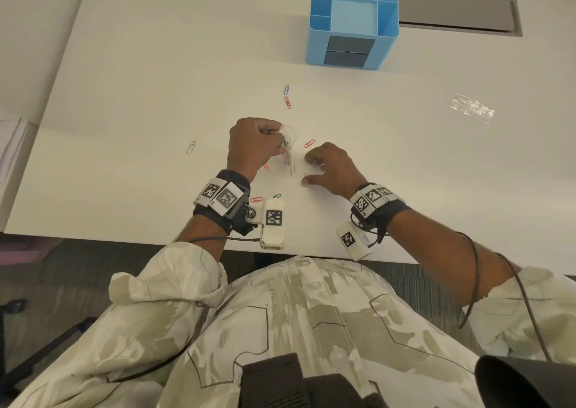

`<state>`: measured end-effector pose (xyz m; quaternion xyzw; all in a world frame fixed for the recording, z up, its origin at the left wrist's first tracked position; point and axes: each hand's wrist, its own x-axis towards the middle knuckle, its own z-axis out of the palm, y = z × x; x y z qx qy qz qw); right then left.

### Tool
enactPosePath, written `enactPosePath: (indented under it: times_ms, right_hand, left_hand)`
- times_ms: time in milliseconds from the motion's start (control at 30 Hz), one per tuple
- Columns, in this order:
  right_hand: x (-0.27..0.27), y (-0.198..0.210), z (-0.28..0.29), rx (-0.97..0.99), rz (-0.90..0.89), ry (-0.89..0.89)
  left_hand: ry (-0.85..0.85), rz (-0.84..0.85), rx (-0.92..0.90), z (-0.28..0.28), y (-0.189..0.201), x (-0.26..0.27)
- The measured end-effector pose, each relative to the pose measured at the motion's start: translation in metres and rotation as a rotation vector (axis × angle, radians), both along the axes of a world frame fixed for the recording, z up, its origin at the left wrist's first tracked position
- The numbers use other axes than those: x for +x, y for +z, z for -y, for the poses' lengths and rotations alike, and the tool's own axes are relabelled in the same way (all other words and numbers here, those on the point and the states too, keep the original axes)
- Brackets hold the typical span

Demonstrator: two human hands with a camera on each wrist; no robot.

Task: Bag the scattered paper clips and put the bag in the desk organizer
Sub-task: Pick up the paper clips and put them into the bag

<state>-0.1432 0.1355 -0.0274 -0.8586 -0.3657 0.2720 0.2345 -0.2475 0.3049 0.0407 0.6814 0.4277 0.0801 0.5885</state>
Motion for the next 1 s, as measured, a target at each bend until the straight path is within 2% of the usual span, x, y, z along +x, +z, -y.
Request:
enactPosePath:
  times_ms: [167, 267, 433, 567, 900, 1000]
  right_hand:
    - [-0.013, -0.009, 0.003, 0.040, 0.140, 0.128]
    - [-0.017, -0.013, 0.008, 0.053, 0.206, 0.137]
    - [-0.016, -0.011, 0.007, 0.015, 0.184, 0.088]
    - [-0.021, -0.012, 0.003, -0.029, 0.244, 0.124]
    - [-0.003, -0.008, 0.001, 0.013, 0.097, 0.009]
    - [0.007, -0.007, 0.000, 0.043, 0.036, -0.089]
  left_hand:
    - [-0.010, -0.011, 0.027, -0.001, 0.001, -0.005]
    - [0.004, -0.004, 0.027, -0.001, 0.002, -0.008]
    - [0.009, -0.014, 0.028, -0.002, 0.001, -0.013]
    - [0.014, -0.016, 0.032, -0.003, -0.001, -0.014]
    - [0.024, -0.009, 0.024, -0.007, -0.004, -0.013]
    - [0.023, -0.008, 0.014, -0.007, -0.004, -0.011]
